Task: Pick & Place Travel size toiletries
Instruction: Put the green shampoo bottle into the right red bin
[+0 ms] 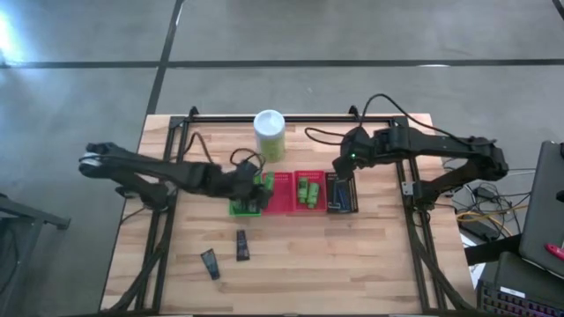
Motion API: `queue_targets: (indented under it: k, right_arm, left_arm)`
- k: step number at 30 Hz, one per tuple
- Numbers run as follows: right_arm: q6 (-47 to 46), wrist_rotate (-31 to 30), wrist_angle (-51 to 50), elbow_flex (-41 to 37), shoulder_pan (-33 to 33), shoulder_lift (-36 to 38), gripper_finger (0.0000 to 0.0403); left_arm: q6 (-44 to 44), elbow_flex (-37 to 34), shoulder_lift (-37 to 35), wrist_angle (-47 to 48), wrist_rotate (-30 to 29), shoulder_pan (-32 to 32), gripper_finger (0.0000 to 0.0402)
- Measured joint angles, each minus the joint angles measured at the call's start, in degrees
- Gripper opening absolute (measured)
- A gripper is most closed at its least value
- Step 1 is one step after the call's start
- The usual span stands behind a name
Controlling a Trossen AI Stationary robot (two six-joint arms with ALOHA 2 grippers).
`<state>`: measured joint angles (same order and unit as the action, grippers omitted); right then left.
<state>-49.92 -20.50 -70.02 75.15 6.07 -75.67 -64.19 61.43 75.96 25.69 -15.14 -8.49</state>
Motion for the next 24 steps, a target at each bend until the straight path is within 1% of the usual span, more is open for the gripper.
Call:
queue_targets:
  k: [3, 5, 7, 8, 10, 12, 14, 18, 21, 24]
  right_arm:
    - [-0.5, 4.7, 0.5, -0.6, -0.1, 0.8, 0.0266]
    - [-0.7, 9.9, 3.2, -1.2, -0.1, 1.4, 0.0270]
    - [-0.2, 16.4, 9.1, -1.8, -0.1, 2.1, 0.0272]
    - [-0.2, 19.3, 12.8, -2.3, -0.1, 2.4, 0.0272]
    - [-1.0, 23.9, 20.0, -3.0, 0.1, 2.6, 0.0269]
    - [-3.2, 26.9, 26.1, -3.6, 0.4, 2.4, 0.0264]
    - [-6.6, 29.0, 31.7, -4.1, 0.5, 1.8, 0.0258]
    - [-10.0, 30.9, 39.6, -4.1, 0.5, -0.8, 0.0248]
    - [-11.0, 31.1, 39.2, -2.7, 0.5, -3.9, 0.0245]
    - [-12.6, 30.9, 38.9, -1.3, 0.0, -6.6, 0.0247]
  left_arm:
    - [5.4, 0.0, 0.1, 0.1, 1.2, 0.9, 0.0165]
    - [16.1, -0.1, -0.1, -3.0, 2.9, 0.0, 0.0164]
    - [28.3, -0.1, -0.3, -8.0, 3.2, -2.6, 0.0164]
    - [33.0, -0.1, -0.5, -9.3, 1.3, -3.8, 0.0164]
    - [39.4, 0.2, -0.4, -9.3, -3.9, -5.6, 0.0164]
    - [42.7, 0.6, -0.2, -7.5, -8.2, -5.5, 0.0164]
    - [43.8, 0.7, 0.0, -5.8, -10.2, -5.0, 0.0164]
    - [48.9, 0.8, 1.3, -5.5, -9.3, -3.8, 0.0164]
    - [52.6, 1.2, 3.0, -5.2, -9.1, -3.3, 0.0164]
    - [53.6, 2.1, 4.5, -5.3, -9.0, -3.3, 0.0164]
